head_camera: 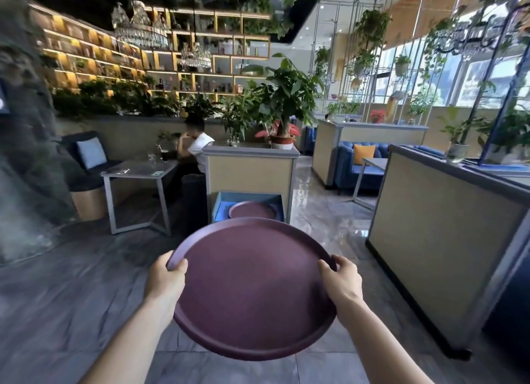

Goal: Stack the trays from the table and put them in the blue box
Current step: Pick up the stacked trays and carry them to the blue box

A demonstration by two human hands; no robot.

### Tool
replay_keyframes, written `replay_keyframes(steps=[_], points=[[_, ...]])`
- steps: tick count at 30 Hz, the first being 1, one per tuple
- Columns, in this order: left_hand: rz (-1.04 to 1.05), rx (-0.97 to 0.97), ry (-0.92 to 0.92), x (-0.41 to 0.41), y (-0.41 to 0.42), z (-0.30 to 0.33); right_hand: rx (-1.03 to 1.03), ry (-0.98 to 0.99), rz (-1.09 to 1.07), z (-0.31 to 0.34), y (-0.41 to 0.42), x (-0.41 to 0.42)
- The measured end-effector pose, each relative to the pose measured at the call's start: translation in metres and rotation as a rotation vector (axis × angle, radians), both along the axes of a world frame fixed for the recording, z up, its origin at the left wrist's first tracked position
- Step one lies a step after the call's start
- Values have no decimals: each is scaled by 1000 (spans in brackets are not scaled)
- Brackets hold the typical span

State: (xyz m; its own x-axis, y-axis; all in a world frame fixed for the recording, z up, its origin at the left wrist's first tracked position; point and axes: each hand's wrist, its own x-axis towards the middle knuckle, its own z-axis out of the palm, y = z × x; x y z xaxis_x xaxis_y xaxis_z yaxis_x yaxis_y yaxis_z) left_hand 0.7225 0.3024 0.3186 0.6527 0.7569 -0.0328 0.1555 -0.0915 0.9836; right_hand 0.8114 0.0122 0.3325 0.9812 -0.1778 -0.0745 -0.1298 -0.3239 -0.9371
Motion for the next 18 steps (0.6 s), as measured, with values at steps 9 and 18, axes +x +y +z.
replay_keyframes(steps=[9,18], points=[[21,42,11,121,58,-26,-25,12,-11,-25,60,118],[-28,5,90,272,149,-33,-62,55,-46,-33,149,260]])
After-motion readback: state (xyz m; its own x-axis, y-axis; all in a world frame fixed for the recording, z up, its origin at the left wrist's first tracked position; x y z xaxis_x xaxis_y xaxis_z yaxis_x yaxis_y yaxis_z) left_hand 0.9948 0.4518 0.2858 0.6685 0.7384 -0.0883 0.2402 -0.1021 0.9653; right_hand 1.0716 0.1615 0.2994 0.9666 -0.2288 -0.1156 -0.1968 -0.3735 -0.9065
